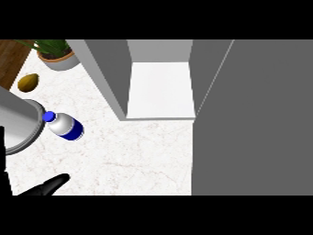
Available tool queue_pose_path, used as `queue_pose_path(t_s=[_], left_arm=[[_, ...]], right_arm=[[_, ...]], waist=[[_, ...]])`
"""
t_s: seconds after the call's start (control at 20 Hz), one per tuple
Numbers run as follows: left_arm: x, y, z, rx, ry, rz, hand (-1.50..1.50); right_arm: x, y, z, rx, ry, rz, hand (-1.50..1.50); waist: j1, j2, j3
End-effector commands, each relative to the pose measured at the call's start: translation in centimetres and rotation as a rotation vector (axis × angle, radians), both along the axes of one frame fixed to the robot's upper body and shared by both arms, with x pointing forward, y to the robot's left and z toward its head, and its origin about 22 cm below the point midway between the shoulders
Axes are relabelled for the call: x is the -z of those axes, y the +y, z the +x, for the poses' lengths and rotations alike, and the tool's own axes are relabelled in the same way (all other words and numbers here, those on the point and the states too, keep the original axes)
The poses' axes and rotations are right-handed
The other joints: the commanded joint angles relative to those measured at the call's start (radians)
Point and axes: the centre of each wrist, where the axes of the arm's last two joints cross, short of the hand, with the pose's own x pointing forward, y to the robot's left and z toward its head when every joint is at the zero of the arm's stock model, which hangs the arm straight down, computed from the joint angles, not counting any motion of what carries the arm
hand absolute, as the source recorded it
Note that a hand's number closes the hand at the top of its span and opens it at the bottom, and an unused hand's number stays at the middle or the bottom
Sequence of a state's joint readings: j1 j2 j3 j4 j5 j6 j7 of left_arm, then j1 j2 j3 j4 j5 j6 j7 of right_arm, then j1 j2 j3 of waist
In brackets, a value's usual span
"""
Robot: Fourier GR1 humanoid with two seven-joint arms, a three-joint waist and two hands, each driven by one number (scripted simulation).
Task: Pick up the bottled water, place it into the cabinet and close the cabinet
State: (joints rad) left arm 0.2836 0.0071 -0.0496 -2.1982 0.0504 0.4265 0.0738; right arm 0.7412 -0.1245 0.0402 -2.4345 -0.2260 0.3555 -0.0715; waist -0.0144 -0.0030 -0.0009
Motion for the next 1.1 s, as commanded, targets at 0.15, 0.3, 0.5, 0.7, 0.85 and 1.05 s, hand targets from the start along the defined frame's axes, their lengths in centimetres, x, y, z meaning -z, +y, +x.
queue_pose_path(t_s=[0.15, 0.3, 0.5, 0.7, 0.85, 1.05], left_arm=[[2.4, 2.8, 1.8, -0.038, 0.054, -0.067, -1.50], [5.5, 3.3, 2.7, -0.070, 0.049, -0.094, -1.50], [7.4, 5.7, 2.5, -0.061, 0.113, -0.082, -1.50], [10.4, 5.1, 3.3, -0.023, 0.147, -0.087, -1.50], [12.4, 6.6, 4.4, -0.063, 0.169, -0.070, -1.50], [15.3, 7.1, 4.6, -0.056, 0.164, -0.097, -1.50]], right_arm=[[-4.9, 1.2, -3.1, -0.030, -0.069, 0.013, -1.50], [-3.3, 0.1, -2.8, -0.023, -0.069, 0.001, -1.50], [-3.7, 0.0, -3.4, -0.041, -0.085, 0.025, -1.50], [-3.4, 0.0, -3.4, -0.026, -0.079, 0.001, -1.50], [-3.8, -0.5, -4.1, -0.053, -0.077, 0.000, -1.50], [-3.7, 0.1, -5.1, -0.016, -0.080, 0.006, -1.50]], waist=[[-0.007, 0.000, -0.001], [-0.007, 0.000, -0.001], [-0.006, 0.000, -0.001], [0.000, 0.002, -0.001], [-0.009, 0.003, -0.001], [-0.015, 0.002, -0.002]])
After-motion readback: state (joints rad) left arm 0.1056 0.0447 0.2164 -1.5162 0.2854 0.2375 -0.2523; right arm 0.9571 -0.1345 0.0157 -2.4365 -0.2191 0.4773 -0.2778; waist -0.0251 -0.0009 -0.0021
